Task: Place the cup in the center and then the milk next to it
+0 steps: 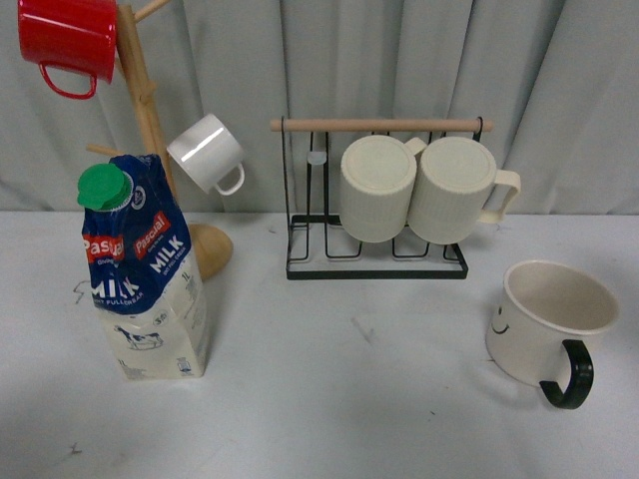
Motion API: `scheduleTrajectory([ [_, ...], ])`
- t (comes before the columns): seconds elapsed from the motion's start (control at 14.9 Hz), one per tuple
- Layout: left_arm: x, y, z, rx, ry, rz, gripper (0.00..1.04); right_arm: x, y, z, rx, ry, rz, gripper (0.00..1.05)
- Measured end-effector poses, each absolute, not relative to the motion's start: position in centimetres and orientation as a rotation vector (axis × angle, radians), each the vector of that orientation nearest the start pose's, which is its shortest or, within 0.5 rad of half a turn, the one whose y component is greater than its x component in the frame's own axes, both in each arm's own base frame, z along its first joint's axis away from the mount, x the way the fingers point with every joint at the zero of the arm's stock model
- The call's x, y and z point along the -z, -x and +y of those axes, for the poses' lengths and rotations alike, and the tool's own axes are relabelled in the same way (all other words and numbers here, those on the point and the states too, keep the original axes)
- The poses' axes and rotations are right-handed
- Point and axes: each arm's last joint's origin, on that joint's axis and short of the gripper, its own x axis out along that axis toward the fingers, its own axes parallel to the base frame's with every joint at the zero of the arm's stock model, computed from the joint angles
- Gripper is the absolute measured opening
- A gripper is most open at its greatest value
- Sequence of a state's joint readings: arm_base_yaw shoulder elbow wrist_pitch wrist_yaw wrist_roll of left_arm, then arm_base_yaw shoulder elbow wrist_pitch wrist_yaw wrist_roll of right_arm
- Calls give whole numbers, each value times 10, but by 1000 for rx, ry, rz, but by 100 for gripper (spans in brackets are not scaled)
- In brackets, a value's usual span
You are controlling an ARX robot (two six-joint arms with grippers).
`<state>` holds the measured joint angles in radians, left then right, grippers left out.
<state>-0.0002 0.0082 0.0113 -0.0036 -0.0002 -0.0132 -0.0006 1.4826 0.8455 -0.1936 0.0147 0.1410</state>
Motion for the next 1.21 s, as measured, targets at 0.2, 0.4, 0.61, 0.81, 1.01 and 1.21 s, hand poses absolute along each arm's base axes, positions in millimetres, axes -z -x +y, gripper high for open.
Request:
scheduleTrajectory([
  [0.2,-166,-98,0,0,13,1,98,-182,-323,7,96,-106,923,98],
  [0.4,-166,-98,0,0,13,1,98,-162,-349,10,122,-129,978,98],
  [0.61,-166,-98,0,0,14,0,98,-135,-367,22,97,-158,1031,98],
  [0.81,-166,-98,0,0,14,1,98,-114,-382,32,124,-118,1088,98],
  [1.01,-166,-98,0,0,13,1,98,-110,-385,31,164,-93,1100,75],
  [1.21,-166,-98,0,0,13,1,98,-112,-387,31,168,-93,1094,31],
])
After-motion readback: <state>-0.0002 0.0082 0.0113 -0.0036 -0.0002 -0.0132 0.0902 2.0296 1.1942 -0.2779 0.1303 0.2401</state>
